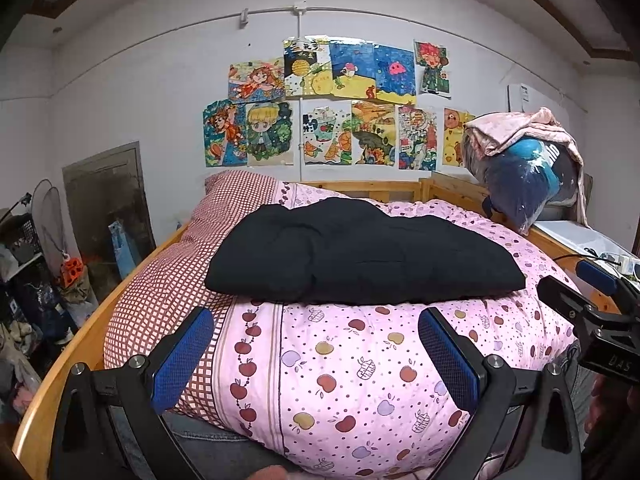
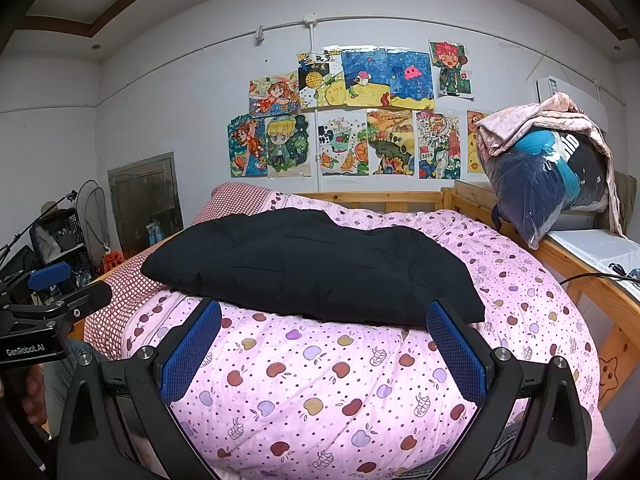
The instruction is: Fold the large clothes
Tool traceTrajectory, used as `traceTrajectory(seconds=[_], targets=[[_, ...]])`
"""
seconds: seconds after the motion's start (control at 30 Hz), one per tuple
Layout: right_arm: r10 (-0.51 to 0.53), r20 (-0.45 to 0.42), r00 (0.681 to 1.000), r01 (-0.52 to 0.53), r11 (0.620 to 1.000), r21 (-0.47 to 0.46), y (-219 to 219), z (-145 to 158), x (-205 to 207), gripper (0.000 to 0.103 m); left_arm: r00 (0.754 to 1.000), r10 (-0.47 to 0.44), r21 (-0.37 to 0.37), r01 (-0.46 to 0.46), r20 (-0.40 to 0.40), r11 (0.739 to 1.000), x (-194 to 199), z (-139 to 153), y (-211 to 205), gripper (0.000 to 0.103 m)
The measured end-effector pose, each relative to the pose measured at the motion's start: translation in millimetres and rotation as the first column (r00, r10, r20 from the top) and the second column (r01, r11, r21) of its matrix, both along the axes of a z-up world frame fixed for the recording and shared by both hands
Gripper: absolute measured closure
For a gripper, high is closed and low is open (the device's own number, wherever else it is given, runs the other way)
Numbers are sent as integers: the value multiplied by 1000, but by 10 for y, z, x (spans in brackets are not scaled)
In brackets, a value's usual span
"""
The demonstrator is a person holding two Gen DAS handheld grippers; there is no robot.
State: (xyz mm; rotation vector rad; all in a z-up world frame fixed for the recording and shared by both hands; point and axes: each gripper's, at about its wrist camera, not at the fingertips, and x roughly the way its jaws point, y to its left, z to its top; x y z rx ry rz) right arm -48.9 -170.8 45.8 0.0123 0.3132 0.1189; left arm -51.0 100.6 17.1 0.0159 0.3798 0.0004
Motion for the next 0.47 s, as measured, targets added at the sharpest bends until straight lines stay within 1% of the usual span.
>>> traceTrajectory(seconds=[0.27,0.47], targets=[[1,-1,1000,-1,1000,0,-2,-3,-7,2,1000,-20,-16,20,-6,1000,20,-39,31,0],[1,-2,1000,-1,1000,3,-8,-7,-7,2,1000,-8,-14,8,-14,1000,27,-61,22,0]])
